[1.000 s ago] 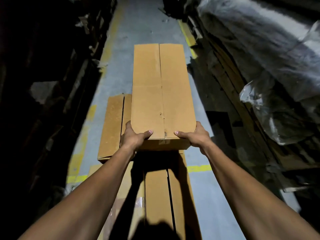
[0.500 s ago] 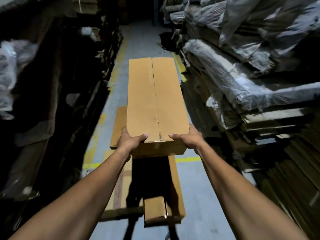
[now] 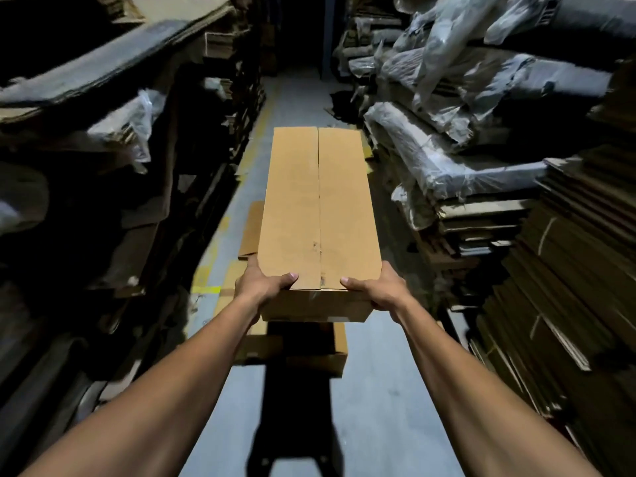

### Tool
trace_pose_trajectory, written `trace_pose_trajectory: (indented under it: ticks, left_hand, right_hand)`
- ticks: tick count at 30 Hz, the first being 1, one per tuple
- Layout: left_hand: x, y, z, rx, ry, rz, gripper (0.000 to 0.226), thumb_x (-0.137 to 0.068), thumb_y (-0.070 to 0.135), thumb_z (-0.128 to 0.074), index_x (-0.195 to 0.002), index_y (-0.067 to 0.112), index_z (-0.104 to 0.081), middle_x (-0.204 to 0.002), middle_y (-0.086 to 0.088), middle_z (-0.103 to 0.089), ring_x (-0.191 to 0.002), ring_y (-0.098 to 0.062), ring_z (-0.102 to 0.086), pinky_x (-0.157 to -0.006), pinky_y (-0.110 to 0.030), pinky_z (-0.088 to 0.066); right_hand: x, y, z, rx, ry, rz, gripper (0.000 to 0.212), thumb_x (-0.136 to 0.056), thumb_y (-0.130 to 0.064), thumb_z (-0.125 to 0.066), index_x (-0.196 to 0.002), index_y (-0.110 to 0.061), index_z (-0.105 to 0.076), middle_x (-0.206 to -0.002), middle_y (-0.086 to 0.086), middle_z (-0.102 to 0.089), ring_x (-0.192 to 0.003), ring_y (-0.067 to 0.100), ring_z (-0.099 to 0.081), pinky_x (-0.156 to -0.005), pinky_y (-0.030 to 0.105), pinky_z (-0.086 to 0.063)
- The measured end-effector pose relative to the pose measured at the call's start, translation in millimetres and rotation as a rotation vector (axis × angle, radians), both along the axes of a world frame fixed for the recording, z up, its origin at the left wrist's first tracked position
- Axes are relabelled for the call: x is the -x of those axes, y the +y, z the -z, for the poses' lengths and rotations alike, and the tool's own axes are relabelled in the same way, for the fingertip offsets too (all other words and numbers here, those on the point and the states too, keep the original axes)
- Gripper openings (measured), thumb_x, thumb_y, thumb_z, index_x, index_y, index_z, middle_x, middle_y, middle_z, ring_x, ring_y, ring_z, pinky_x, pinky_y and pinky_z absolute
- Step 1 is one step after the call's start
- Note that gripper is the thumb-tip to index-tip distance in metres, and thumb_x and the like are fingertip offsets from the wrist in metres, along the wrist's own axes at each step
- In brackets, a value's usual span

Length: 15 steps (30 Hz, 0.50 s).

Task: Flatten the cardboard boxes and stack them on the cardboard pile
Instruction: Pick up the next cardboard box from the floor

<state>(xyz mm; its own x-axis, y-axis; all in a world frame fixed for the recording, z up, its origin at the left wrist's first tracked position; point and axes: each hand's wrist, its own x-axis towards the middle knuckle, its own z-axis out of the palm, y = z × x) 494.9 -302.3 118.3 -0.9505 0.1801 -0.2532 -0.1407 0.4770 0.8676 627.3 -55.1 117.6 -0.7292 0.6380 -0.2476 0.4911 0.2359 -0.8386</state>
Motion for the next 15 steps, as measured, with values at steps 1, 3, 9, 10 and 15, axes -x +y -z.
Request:
trace_pose_trajectory:
  ticks: [1, 3, 9, 10, 15]
  left_hand:
    - [-23.6, -9.9, 3.3, 0.004, -0.001, 0.002, 0.088, -0.062, 0.057, -0.094, -0.133, 0.031, -0.049, -0.119, 0.0, -0.069, -0.112, -0.03, -0.064, -0.093, -0.047, -0.058]
    - [-72.6, -31.1, 13.5, 0.012, -0.007, 0.012, 0.099, -0.053, 0.063, -0.092, -0.136, 0.032, -0.047, -0.119, 0.002, -0.07, -0.114, -0.03, -0.064, -0.095, -0.049, -0.058]
    - [-197.7, -87.9, 60.6, 0.01, -0.075, -0.01, 0.095, -0.053, 0.061, -0.093, -0.133, 0.034, -0.049, -0.12, -0.001, -0.068, -0.111, -0.031, -0.063, -0.093, -0.05, -0.059]
    - [-217.6, -98.0, 71.9, 0.01, -0.085, -0.002, 0.09, -0.058, 0.057, -0.094, -0.131, 0.032, -0.049, -0.12, -0.001, -0.068, -0.111, -0.031, -0.063, -0.093, -0.051, -0.059]
    - [-301.7, -148.4, 143.9, 0.047, -0.106, 0.025, 0.089, -0.068, 0.051, -0.094, -0.14, 0.03, -0.047, -0.129, -0.003, -0.065, -0.118, -0.031, -0.06, -0.098, -0.052, -0.056]
  right_hand:
    - [-22.7, -9.6, 2.5, -0.002, 0.003, -0.01, 0.105, -0.029, -0.083, -0.09, -0.117, -0.031, -0.062, -0.107, -0.012, -0.073, -0.104, 0.017, -0.068, -0.085, 0.045, -0.063]
    - [-70.9, -31.4, 12.1, 0.011, 0.005, -0.019, 0.1, -0.036, -0.077, -0.092, -0.119, -0.03, -0.062, -0.107, -0.011, -0.073, -0.102, 0.016, -0.068, -0.076, 0.037, -0.061]
    - [-190.8, -85.1, 75.4, 0.053, -0.051, 0.011, 0.106, -0.029, -0.085, -0.089, -0.118, -0.035, -0.06, -0.108, -0.011, -0.073, -0.107, 0.019, -0.068, -0.084, 0.043, -0.062]
    - [-211.2, -96.9, 86.8, 0.059, -0.058, 0.022, 0.104, -0.031, -0.083, -0.09, -0.118, -0.036, -0.058, -0.11, -0.009, -0.072, -0.108, 0.02, -0.067, -0.086, 0.045, -0.063]
    - [-297.8, -149.4, 160.2, 0.076, -0.095, 0.026, 0.105, -0.033, -0.082, -0.089, -0.121, -0.033, -0.06, -0.111, -0.009, -0.072, -0.109, 0.02, -0.065, -0.087, 0.043, -0.062]
